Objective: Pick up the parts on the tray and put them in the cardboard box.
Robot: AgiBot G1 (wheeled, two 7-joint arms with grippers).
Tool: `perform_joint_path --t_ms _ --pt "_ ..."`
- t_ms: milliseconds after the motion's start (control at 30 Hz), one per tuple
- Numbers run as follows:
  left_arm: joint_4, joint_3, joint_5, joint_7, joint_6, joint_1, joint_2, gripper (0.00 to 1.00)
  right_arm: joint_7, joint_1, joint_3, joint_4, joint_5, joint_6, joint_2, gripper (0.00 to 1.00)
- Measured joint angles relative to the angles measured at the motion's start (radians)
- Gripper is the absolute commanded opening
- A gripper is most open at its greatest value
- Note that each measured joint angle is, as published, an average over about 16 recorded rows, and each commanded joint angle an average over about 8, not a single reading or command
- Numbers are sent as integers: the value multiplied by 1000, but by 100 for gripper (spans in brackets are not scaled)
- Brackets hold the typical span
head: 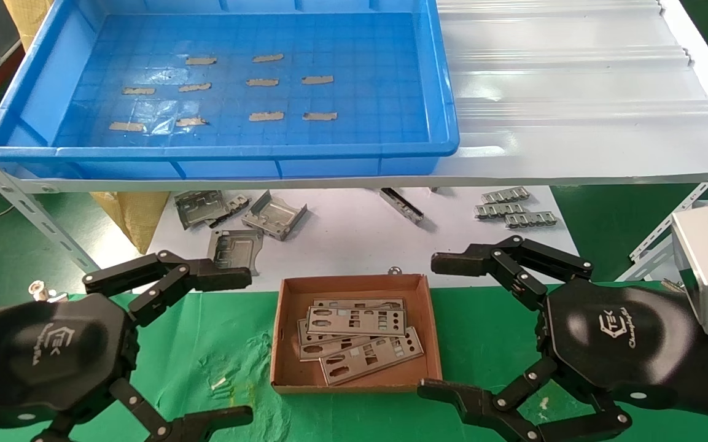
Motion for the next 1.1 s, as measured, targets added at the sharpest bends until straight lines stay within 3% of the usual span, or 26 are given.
perform_joint_path --t_ms 1100 --pt "20 10 7 4 -1 -10 11 100 0 0 0 0 0 0 0 100"
